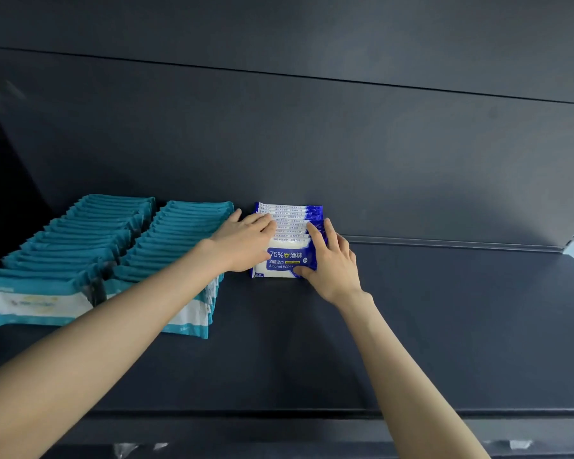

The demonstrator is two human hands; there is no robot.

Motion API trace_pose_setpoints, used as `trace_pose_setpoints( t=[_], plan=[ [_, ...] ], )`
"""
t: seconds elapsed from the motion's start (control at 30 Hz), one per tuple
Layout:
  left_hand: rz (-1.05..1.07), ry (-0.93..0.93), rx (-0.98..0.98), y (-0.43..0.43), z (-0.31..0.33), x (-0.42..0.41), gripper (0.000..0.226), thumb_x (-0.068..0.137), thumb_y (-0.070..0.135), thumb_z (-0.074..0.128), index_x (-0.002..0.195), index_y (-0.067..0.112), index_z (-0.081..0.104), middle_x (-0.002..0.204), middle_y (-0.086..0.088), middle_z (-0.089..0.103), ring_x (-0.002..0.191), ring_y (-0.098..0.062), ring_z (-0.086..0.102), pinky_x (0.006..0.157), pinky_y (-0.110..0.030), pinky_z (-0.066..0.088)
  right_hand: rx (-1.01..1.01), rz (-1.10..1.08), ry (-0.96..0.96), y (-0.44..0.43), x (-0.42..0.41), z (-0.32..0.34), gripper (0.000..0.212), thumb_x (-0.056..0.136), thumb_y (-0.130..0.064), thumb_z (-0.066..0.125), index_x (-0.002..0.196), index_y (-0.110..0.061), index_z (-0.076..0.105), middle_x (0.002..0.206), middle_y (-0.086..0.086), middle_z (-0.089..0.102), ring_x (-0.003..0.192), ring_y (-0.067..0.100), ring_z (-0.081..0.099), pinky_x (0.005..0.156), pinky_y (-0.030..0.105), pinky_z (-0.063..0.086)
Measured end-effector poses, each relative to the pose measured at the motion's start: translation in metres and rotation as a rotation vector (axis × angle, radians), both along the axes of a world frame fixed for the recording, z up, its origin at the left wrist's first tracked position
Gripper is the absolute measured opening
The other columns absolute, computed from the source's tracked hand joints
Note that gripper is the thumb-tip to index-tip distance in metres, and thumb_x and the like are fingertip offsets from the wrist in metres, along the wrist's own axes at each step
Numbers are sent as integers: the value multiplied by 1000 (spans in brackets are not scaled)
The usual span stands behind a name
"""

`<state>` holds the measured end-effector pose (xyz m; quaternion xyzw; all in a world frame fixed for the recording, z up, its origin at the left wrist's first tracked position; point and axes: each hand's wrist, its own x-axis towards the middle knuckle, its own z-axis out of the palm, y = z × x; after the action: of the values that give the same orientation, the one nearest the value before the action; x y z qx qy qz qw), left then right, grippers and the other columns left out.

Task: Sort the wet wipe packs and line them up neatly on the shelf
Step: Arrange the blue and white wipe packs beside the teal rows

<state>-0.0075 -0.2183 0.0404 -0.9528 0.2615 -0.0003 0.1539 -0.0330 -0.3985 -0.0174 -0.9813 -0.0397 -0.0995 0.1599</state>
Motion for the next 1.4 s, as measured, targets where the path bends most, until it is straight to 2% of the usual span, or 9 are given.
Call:
trace_pose_setpoints(
  t=[0.13,0.3,0.47,0.57,0.7,1.0,1.13,1.23,1.4],
  plan=[
    [44,-29,-89,3,8,-11,65,97,43,42,149,11,18,158,-8,9,145,-24,8,116,-55,7,6,-7,-9,0,-11,16,84,86,-45,64,151,-23,15,160,7,0,143,30,10,114,43,18],
    [-6,-187,-404,4,26,-45,54,97,41,45,144,18,34,152,-4,28,138,-24,27,115,-42,15,103,-20,-183,-3,-52,48,62,91,-35,60,145,-18,33,158,8,14,140,29,18,109,39,27],
    [-186,-356,-751,1,29,-95,42,91,37,51,124,11,59,126,-3,58,116,-27,53,97,-37,37,110,-88,-402,-10,-115,70,45,93,-31,58,133,-13,50,150,7,33,133,27,30,102,38,35],
    [-288,-379,-861,-3,21,-131,43,86,40,46,111,12,66,107,-1,66,99,-21,58,85,-33,44,148,-171,-539,-10,-161,64,35,90,-27,62,121,-10,60,139,9,49,123,26,40,96,41,43],
    [-426,-258,-946,-15,-11,-189,38,87,38,47,109,12,65,101,0,65,92,-20,59,82,-31,41,156,-317,-611,-4,-236,30,34,87,-33,56,110,-9,65,126,9,59,113,23,45,88,38,47],
    [-565,316,-826,-29,-131,-340,41,86,40,44,109,13,66,102,0,67,93,-20,61,79,-33,49,120,-694,-253,20,-444,-85,27,85,-22,65,110,-12,65,122,10,61,109,32,57,87,42,50],
    [-588,511,-718,-34,-168,-405,44,88,43,47,120,17,61,115,0,63,106,-22,59,88,-39,46,139,-876,-124,33,-528,-121,26,84,-20,69,108,-12,66,118,12,64,104,35,59,84,43,51],
    [-663,645,-630,-42,-183,-454,43,94,39,50,133,21,51,131,3,54,122,-17,48,101,-34,36,172,-1016,-63,41,-591,-141,28,84,-20,70,109,-10,66,117,12,64,103,34,60,84,45,54],
    [-813,773,-506,-69,-202,-536,44,96,38,49,137,23,46,135,7,50,126,-12,43,105,-29,29,251,-1248,-64,45,-696,-162,28,80,-18,69,105,-6,67,111,12,66,99,34,61,86,39,50]
  ],
)
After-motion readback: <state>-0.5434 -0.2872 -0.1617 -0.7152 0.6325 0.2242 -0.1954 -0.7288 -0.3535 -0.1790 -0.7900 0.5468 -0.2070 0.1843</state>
